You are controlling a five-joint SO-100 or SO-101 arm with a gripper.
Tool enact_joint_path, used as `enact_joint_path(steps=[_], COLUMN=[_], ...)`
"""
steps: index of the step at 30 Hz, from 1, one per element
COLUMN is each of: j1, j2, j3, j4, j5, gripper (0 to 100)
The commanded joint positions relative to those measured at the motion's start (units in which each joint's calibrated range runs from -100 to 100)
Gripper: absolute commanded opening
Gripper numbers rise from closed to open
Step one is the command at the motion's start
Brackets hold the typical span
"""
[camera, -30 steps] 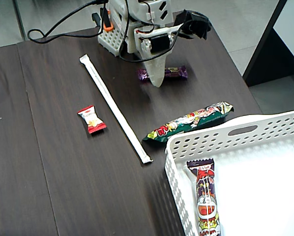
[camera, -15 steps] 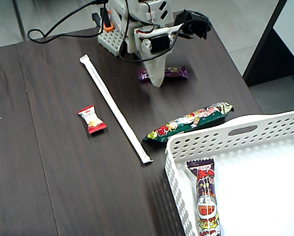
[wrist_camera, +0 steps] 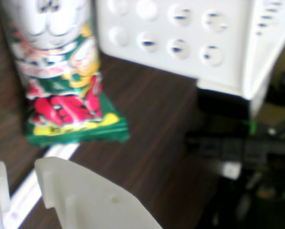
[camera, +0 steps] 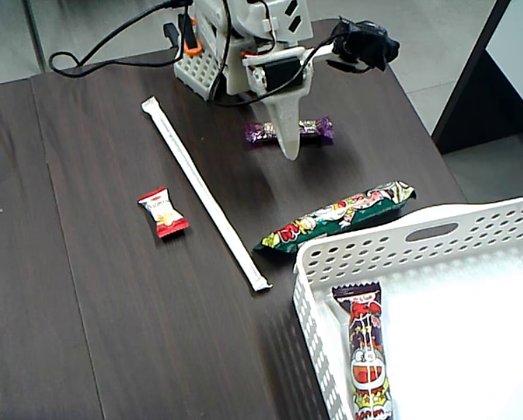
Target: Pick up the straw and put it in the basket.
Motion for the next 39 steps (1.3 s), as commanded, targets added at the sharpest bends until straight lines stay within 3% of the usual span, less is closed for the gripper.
enact_joint_path(steps=[1,4,10,15,20,25,31,39], j1=[4.32,7.99,9.17,10.86,14.09,19.31,25.77,27.32], j2=[0.35,0.43,12.77,41.10,78.85,100.77,107.52,105.85], j3=[-8.07,-12.45,-20.19,-40.77,-74.83,-96.51,-101.97,-99.88], j4=[2.33,4.38,3.10,7.20,26.25,36.85,34.80,33.86], j5=[-1.50,-5.30,-6.03,-11.76,-17.23,-16.77,-17.29,-20.36], gripper=[5,5,5,4,4,4,5,5])
